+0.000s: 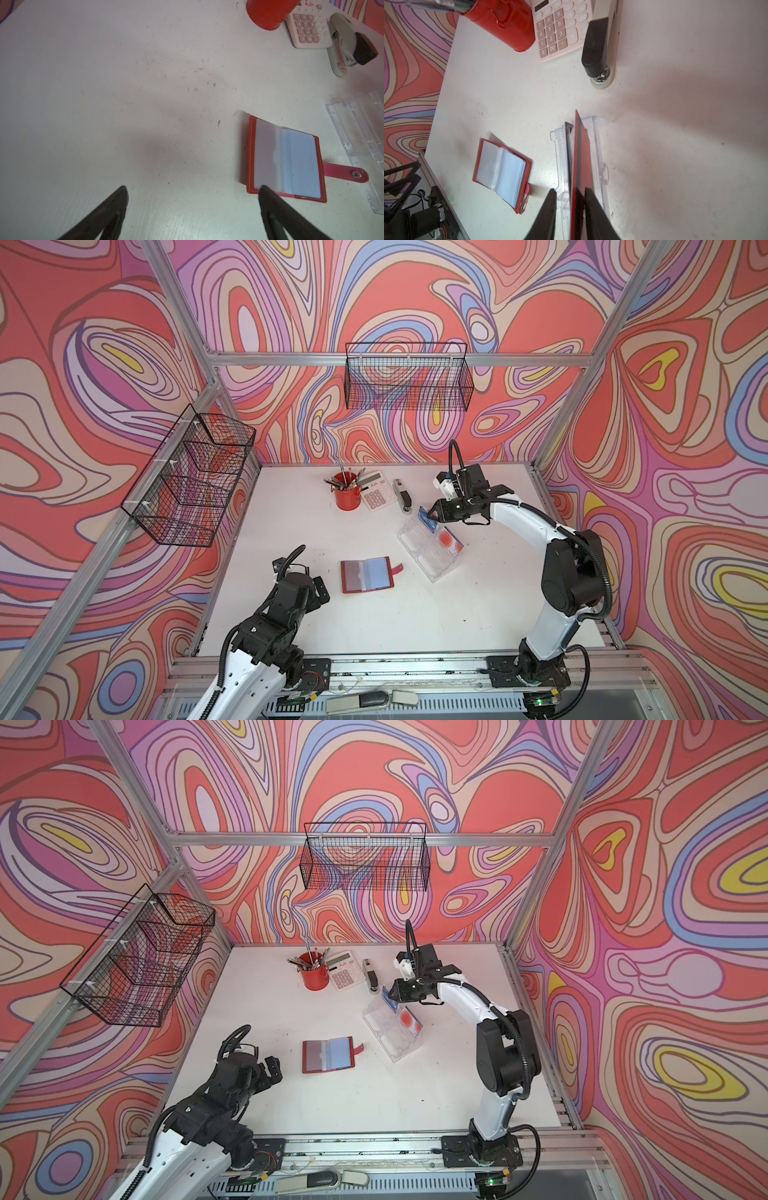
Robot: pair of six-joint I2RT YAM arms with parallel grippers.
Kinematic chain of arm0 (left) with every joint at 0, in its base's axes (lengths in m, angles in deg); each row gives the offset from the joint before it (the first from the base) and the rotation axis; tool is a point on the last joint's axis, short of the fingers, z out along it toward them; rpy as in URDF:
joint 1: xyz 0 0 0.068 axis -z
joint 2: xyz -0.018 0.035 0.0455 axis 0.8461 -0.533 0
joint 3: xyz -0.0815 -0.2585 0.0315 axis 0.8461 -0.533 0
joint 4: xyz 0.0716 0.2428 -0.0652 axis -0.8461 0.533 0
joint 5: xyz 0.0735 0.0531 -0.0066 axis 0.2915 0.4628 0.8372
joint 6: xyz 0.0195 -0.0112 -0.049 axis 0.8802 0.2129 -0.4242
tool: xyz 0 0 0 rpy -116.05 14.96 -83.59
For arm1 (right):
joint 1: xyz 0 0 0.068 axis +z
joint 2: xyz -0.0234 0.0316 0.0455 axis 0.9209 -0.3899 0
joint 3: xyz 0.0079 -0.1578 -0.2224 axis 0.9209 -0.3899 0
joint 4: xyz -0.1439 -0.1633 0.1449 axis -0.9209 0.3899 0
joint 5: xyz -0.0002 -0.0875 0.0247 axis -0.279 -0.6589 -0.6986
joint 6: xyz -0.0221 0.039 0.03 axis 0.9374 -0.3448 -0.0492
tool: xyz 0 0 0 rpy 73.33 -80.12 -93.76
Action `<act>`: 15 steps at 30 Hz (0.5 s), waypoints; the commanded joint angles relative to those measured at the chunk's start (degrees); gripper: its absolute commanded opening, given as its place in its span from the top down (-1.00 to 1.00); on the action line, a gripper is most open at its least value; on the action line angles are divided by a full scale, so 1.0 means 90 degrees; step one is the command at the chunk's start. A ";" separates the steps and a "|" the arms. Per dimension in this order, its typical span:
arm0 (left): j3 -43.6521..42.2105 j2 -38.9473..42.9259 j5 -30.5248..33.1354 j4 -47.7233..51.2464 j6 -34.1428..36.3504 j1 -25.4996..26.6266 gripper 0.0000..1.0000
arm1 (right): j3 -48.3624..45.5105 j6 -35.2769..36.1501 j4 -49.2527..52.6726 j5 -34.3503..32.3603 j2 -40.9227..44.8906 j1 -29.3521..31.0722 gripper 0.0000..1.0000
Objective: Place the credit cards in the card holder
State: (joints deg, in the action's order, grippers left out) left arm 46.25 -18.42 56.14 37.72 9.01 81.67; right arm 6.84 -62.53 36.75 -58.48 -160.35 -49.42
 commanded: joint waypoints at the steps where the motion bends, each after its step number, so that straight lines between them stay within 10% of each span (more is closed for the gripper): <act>1: 0.0091 -0.0032 0.0143 -0.0013 -0.0019 -0.0027 -0.99 | -0.0120 0.0007 -0.0096 0.0156 0.0189 -0.0044 0.53; 15: 0.0096 -0.0033 0.0143 -0.0013 -0.0019 -0.0036 -1.00 | -0.0149 0.0035 -0.0061 -0.0228 0.0190 -0.0084 0.78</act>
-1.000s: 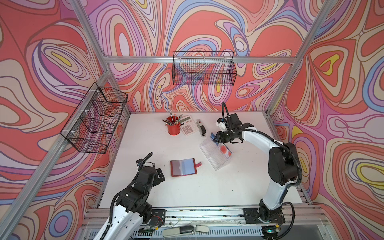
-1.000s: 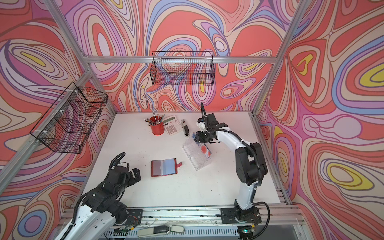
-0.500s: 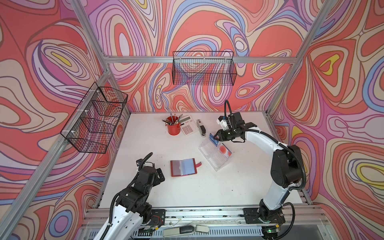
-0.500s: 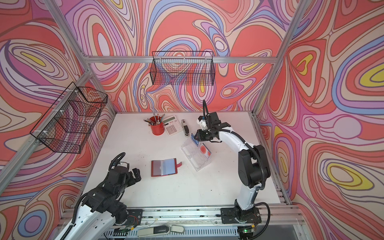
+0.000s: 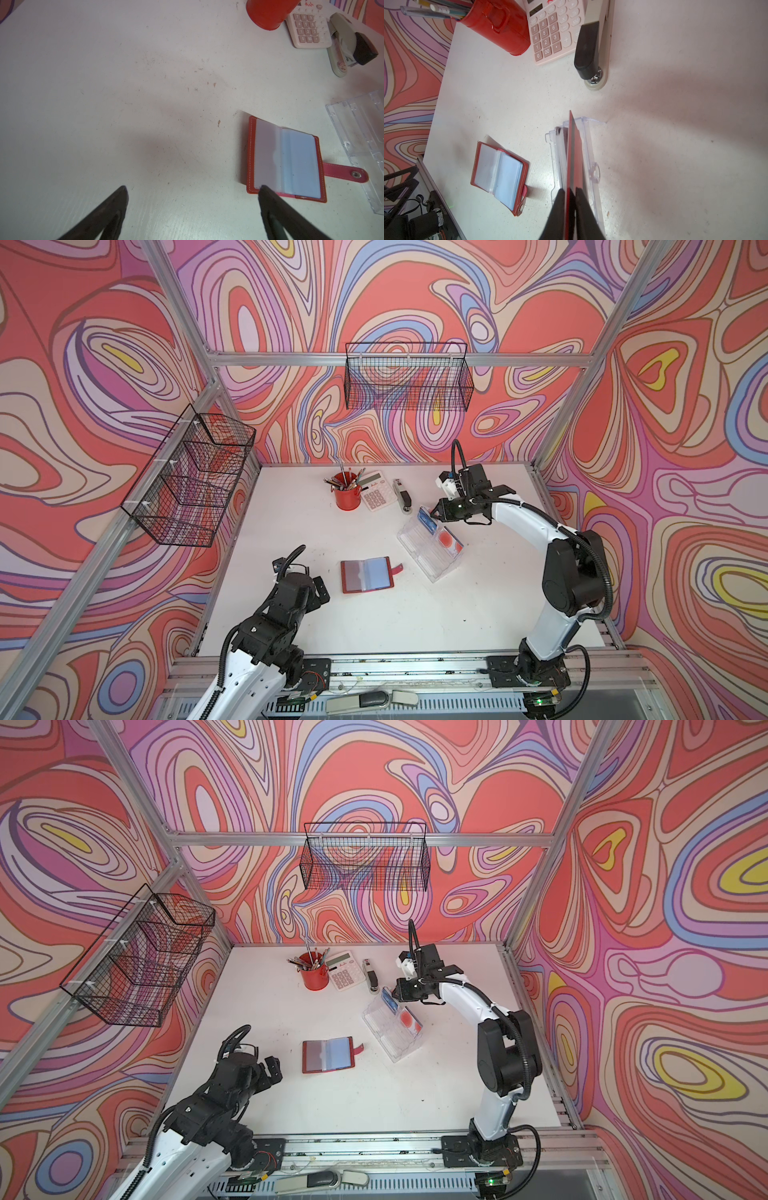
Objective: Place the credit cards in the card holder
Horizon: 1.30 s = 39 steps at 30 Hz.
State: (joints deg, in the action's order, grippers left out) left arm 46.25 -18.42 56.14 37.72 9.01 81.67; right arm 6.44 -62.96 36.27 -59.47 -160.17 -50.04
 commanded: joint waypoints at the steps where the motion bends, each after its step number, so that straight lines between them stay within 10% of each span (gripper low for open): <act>1: 0.0096 -0.0034 0.0138 -0.0013 -0.0019 -0.0030 -0.99 | -0.0105 0.0082 0.0000 -0.0182 0.0365 -0.0017 0.80; 14: 0.0227 0.0097 -0.0685 -0.0068 -0.0226 -0.0032 -0.99 | -0.0424 0.0013 -0.0251 -0.1203 0.0875 -0.0025 1.00; 26: 0.0254 0.0486 -0.1188 -0.0120 -0.0687 -0.0032 -0.99 | -0.1911 -0.1485 -0.2238 -0.2076 0.3448 0.0096 1.00; 34: 0.0209 0.0945 -0.1318 -0.0024 -0.0693 -0.0036 -0.99 | -0.3334 -0.3671 -0.4383 -0.2929 0.4369 0.2412 1.00; 39: -0.0056 0.1304 -0.1540 -0.0103 -0.1083 -0.0032 -1.00 | -0.4424 -0.4178 -0.6465 -0.5885 0.3681 0.5043 1.00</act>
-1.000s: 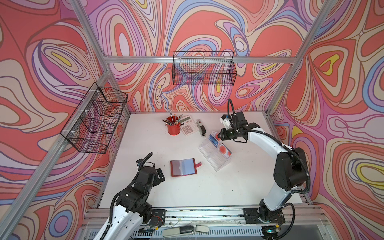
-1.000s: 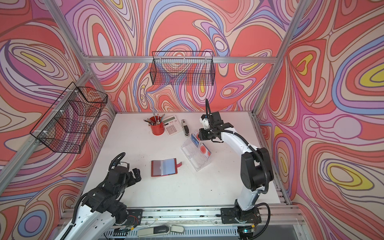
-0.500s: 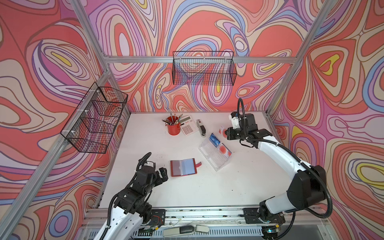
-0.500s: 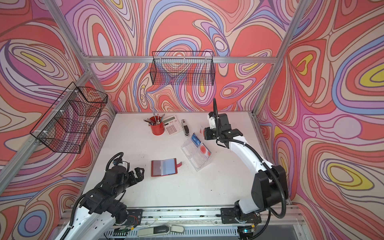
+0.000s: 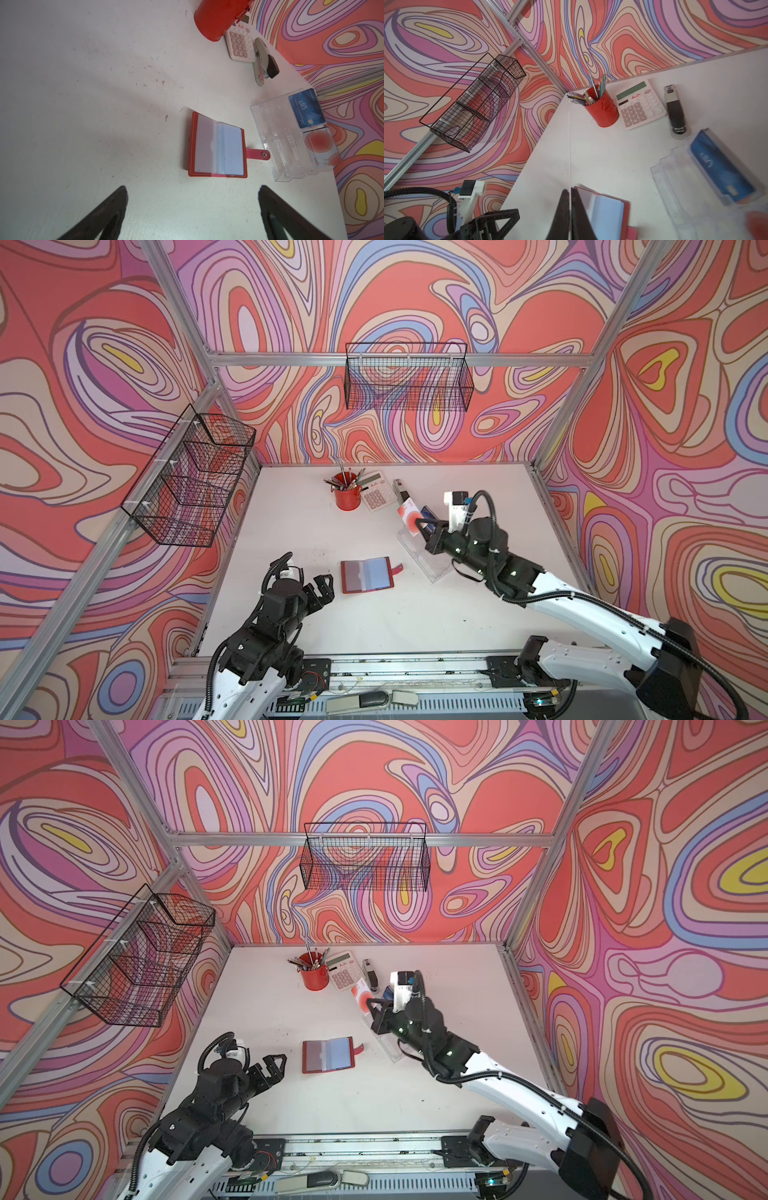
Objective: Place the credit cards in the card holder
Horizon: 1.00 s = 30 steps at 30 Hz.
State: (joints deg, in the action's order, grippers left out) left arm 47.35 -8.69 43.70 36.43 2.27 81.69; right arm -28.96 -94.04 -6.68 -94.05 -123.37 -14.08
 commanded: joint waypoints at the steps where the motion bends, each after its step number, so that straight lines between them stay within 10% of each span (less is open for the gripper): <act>1: -0.0252 0.0323 -0.0186 0.0016 -0.0401 -0.0036 -1.00 | -0.0675 -0.0809 -0.2203 -0.2553 -0.0659 0.1466 1.00; 9: -0.0735 0.0849 -0.0201 -0.0166 -0.0754 -0.0033 -0.99 | -0.1408 -0.2161 -0.5597 -0.3735 -0.3350 0.2418 1.00; 30: -0.0966 -0.1583 -0.0944 -0.2038 -0.0741 -0.0041 -0.61 | -0.0705 -0.2662 -0.4606 -0.2784 -0.4862 0.1679 1.00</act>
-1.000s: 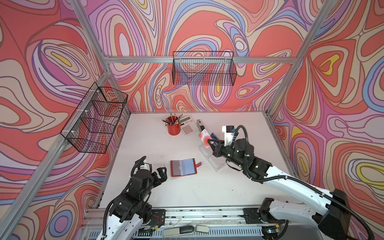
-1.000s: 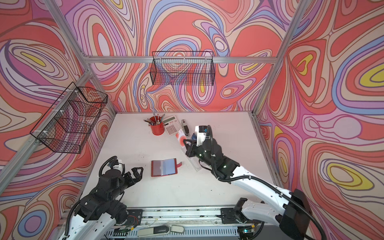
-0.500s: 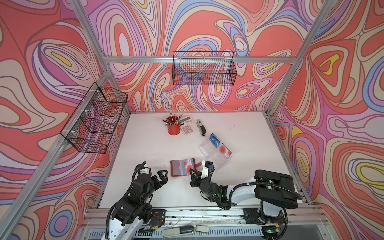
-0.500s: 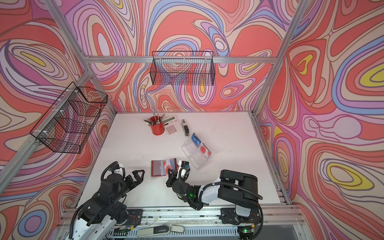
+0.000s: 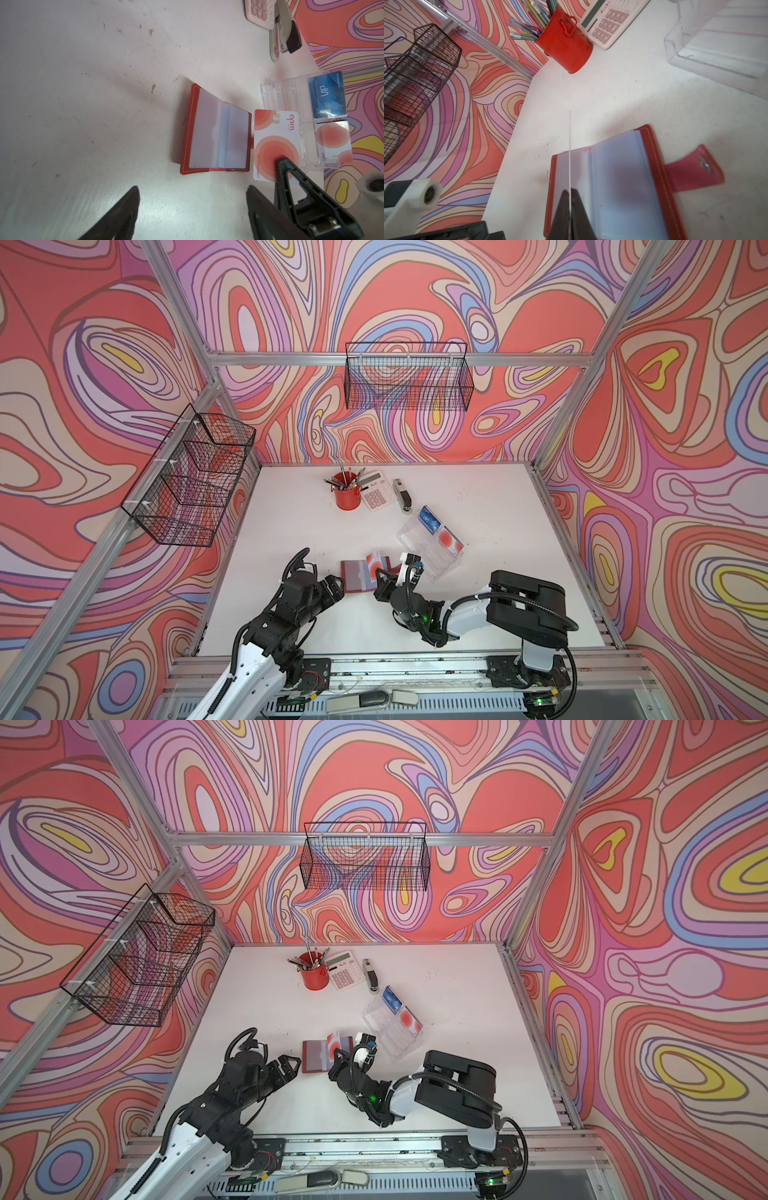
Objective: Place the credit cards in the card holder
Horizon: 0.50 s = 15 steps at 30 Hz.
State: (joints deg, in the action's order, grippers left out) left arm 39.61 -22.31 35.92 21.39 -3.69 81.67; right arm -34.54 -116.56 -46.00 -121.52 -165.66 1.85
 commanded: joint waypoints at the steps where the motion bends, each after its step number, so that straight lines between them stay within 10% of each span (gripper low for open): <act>1: -0.0155 -0.0087 -0.0052 -0.0427 -0.0098 -0.0040 -0.60 | -0.0038 -0.0100 -0.0176 0.0261 -0.0201 -0.0097 1.00; 15: -0.0461 -0.0244 -0.0042 -0.0966 -0.0304 -0.0036 -0.37 | 0.0171 -0.0031 -0.0247 0.0376 -0.0711 -0.0135 1.00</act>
State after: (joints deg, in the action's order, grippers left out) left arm 36.24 -24.12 35.85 15.01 -5.22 81.67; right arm -33.62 -116.49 -46.57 -118.53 -170.84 0.83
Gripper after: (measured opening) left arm 0.692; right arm 0.047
